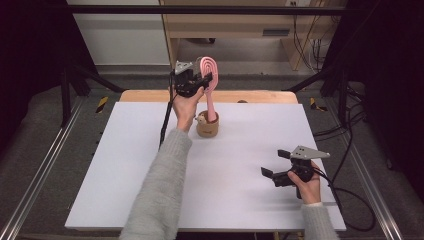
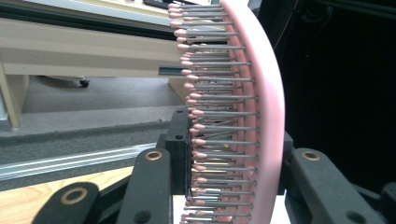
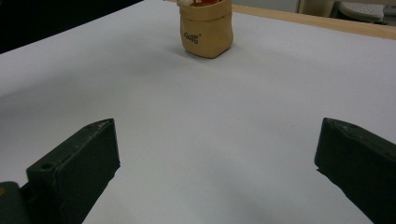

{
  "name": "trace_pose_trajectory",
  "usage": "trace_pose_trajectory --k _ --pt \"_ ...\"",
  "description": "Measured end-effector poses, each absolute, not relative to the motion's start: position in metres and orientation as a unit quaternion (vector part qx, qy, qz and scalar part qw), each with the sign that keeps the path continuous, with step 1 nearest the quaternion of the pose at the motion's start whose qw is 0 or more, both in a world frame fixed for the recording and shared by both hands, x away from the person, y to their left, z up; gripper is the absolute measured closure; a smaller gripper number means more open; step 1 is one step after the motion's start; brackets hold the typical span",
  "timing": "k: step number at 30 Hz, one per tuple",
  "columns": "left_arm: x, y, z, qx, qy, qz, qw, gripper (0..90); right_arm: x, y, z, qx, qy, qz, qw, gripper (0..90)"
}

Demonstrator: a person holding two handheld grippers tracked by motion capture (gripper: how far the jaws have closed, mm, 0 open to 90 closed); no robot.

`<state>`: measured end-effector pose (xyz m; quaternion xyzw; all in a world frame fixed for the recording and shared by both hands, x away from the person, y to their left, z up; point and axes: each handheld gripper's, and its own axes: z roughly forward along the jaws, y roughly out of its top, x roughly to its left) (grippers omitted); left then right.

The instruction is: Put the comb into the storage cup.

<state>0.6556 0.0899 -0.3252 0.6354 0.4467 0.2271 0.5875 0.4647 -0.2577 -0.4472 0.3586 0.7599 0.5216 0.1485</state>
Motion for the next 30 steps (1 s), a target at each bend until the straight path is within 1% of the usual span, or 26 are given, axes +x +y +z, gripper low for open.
trace_pose_trajectory --k 22,30 --pt "0.654 0.095 -0.352 0.639 0.451 0.216 0.585 63.0 0.465 -0.257 -0.448 0.358 0.760 0.522 0.147 0.4" --pt "0.652 0.102 -0.364 0.636 0.456 0.211 0.585 63.0 0.465 -0.257 -0.448 0.358 0.760 0.521 0.149 0.4"
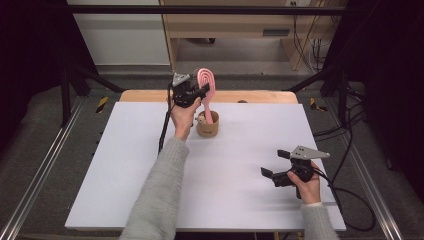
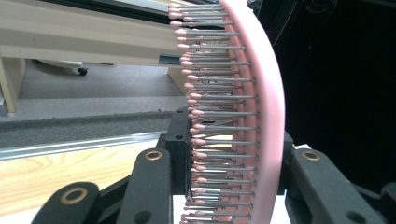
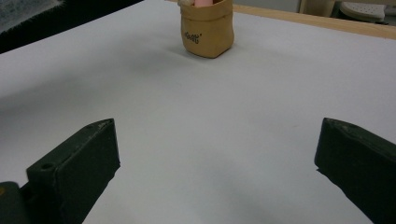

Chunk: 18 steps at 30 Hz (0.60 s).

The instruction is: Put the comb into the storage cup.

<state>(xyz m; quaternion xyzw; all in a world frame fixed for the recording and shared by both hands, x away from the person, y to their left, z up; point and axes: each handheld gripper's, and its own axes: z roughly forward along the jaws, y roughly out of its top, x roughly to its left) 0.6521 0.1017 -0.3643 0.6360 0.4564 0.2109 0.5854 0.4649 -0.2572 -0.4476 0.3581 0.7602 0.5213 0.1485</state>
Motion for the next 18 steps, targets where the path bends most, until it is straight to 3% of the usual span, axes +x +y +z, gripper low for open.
trace_pose_trajectory --k 18 --pt "0.651 0.119 -0.384 0.622 0.477 0.204 0.586 62.9 0.465 -0.257 -0.448 0.358 0.762 0.519 0.150 0.4"
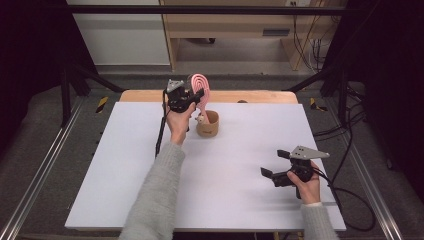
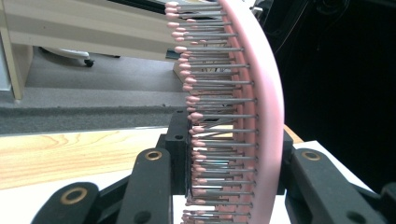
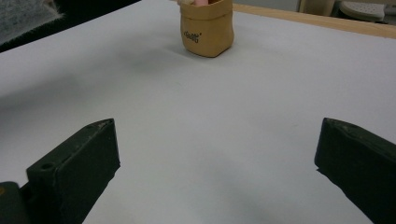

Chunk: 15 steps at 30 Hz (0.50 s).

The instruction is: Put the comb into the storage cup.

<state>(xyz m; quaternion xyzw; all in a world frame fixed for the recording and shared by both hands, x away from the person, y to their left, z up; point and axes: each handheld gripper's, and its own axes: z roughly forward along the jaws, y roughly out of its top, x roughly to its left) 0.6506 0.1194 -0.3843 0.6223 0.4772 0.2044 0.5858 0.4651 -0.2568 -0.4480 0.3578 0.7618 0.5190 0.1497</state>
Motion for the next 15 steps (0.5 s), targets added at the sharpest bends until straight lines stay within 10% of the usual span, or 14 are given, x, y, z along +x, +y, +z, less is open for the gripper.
trace_pose_trajectory --k 15 --pt "0.650 0.136 -0.389 0.614 0.491 0.210 0.581 60.4 0.465 -0.256 -0.448 0.357 0.763 0.517 0.151 0.4"
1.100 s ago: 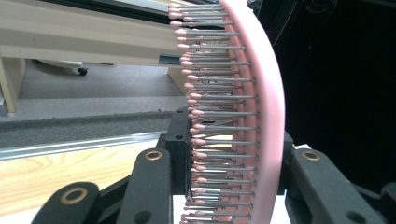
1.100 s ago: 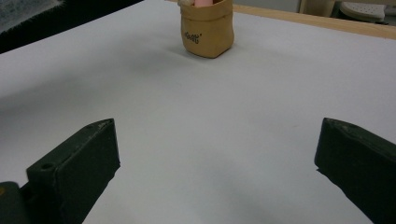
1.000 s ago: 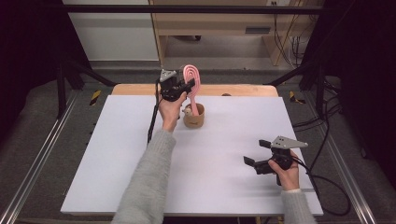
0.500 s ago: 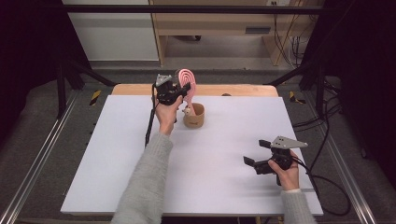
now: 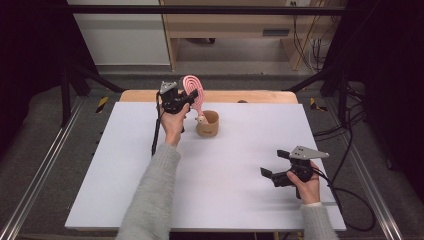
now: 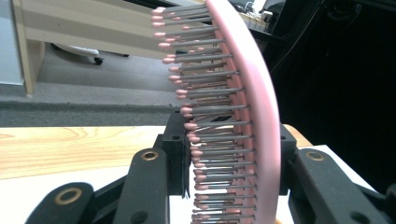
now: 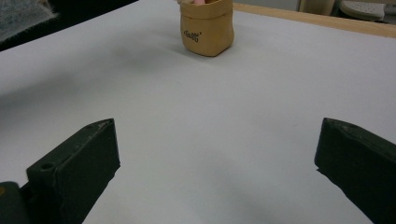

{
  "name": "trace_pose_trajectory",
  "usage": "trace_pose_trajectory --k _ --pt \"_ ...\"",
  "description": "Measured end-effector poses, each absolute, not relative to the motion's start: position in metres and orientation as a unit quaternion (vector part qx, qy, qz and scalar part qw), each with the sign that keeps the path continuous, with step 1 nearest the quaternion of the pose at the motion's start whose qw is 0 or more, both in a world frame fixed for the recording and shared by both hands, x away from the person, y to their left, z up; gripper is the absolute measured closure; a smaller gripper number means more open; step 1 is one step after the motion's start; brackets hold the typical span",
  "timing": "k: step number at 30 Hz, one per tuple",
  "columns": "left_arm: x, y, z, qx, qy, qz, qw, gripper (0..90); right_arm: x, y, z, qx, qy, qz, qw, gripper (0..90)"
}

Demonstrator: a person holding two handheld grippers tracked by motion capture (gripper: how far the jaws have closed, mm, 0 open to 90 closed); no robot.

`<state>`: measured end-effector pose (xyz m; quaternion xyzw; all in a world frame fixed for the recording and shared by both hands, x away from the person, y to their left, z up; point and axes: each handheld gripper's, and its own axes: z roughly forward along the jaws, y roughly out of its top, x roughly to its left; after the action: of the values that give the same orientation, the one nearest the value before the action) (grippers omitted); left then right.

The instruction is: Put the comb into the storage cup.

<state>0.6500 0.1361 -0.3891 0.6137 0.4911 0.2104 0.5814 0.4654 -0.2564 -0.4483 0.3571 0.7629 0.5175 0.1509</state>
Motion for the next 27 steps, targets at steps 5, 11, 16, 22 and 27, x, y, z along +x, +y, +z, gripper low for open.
trace_pose_trajectory --k 5,11,16,22,27 --pt "0.648 0.136 -0.388 0.622 0.485 0.220 0.574 59.4 0.465 -0.256 -0.448 0.358 0.763 0.518 0.151 0.4" --pt "0.646 0.137 -0.387 0.634 0.480 0.229 0.562 52.5 0.465 -0.256 -0.448 0.357 0.762 0.518 0.151 0.4" --pt "0.644 0.138 -0.387 0.643 0.473 0.239 0.552 44.0 0.465 -0.256 -0.448 0.357 0.763 0.517 0.152 0.4" --pt "0.642 0.139 -0.388 0.652 0.470 0.242 0.544 36.9 0.465 -0.256 -0.448 0.357 0.763 0.517 0.153 0.4" --pt "0.638 0.142 -0.387 0.649 0.464 0.248 0.550 32.1 0.465 -0.256 -0.448 0.357 0.763 0.516 0.152 0.4"
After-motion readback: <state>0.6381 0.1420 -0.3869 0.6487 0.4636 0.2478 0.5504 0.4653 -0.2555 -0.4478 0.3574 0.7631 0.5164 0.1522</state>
